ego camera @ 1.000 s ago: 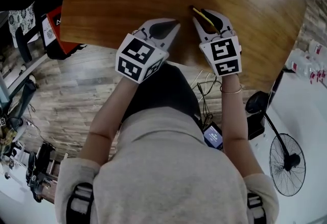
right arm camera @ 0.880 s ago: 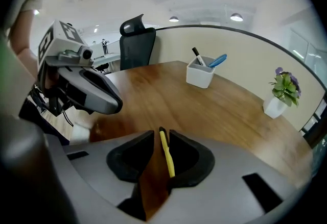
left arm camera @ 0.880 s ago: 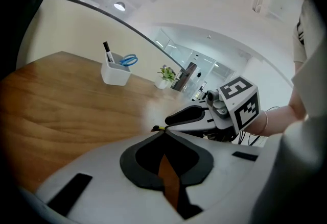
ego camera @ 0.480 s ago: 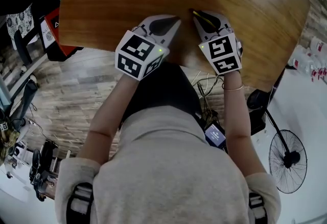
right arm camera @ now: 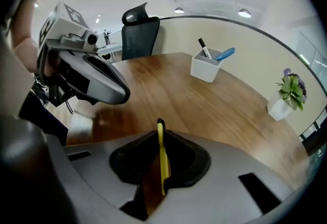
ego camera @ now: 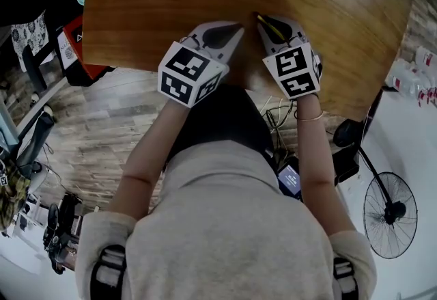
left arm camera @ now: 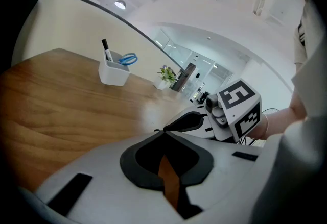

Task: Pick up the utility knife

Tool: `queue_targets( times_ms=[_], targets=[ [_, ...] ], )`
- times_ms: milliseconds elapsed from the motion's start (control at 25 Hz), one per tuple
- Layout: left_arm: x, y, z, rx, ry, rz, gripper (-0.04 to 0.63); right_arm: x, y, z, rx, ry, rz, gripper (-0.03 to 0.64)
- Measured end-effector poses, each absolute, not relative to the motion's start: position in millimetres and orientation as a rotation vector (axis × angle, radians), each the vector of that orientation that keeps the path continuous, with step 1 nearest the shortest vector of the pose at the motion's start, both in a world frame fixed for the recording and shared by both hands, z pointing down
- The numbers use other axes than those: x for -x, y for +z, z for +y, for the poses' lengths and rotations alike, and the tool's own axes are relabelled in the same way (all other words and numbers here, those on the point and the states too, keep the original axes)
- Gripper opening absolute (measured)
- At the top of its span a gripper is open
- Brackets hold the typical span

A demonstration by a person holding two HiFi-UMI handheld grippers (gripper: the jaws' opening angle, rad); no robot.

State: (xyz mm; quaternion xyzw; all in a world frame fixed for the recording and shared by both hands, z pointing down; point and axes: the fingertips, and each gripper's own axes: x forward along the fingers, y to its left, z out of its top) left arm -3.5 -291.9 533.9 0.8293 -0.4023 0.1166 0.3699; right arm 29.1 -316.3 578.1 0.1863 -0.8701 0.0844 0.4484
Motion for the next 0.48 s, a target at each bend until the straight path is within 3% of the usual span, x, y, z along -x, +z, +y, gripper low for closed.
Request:
queue_targets(
  times_ms=[480],
  targets=[
    [-3.5, 506.1, -285.7, -2.209, 0.318, -1.030, 0.014, -18.7, 514.7, -333.5, -0.630, 0.156, -2.290, 0.064]
  ],
)
